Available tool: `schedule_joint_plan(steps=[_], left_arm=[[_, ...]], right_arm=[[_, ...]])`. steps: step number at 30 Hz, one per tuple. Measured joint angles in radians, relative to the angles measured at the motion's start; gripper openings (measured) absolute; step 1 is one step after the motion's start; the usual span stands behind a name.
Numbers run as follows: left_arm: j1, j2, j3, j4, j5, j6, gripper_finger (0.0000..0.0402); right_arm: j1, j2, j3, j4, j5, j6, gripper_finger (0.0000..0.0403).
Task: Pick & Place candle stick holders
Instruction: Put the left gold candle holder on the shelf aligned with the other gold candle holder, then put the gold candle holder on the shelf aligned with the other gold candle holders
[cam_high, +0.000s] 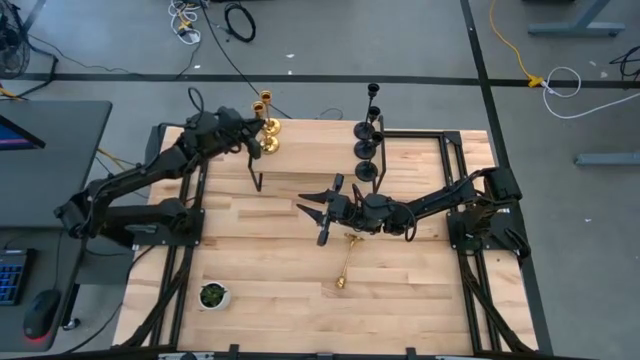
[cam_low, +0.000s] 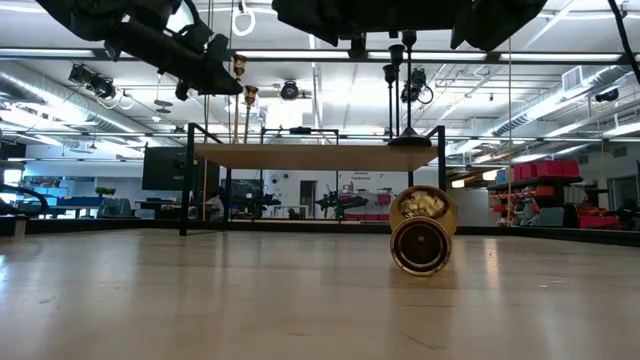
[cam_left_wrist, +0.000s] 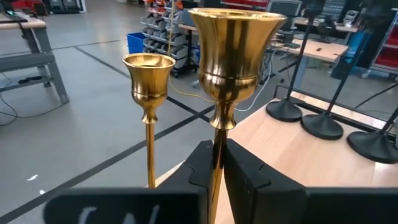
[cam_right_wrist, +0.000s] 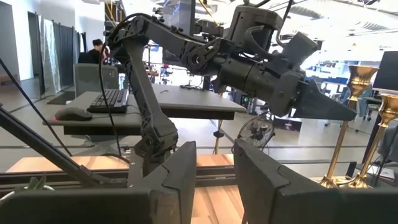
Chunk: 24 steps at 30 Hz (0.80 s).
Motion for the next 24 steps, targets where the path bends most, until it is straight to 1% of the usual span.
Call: schedule_joint_plan(steps=[6,10,19,24], left_arm=[[0.0,0.006,-0.006,-0.035,0.013,-0.006,0.0056],[0.0,0.002,-0.004,-0.018,-0.003,-0.004,0.0077],[0.0,0.002,-0.004,-0.019,-0.012,0.006,0.0148],[-0.001,-0.02,-0.003,-0.091,-0.013,0.046,0.0178]], right_arm=[[0.0,0.0,0.0,0.0,0.0,0.0,0.011],[0.0,0.0,0.0,-0.001,0.0,0.0,0.011],[0.0,0.0,0.0,-0.003,0.0,0.0,0.011],[0.0,0.0,0.0,-0.013,0.001,-0.003,0.011]])
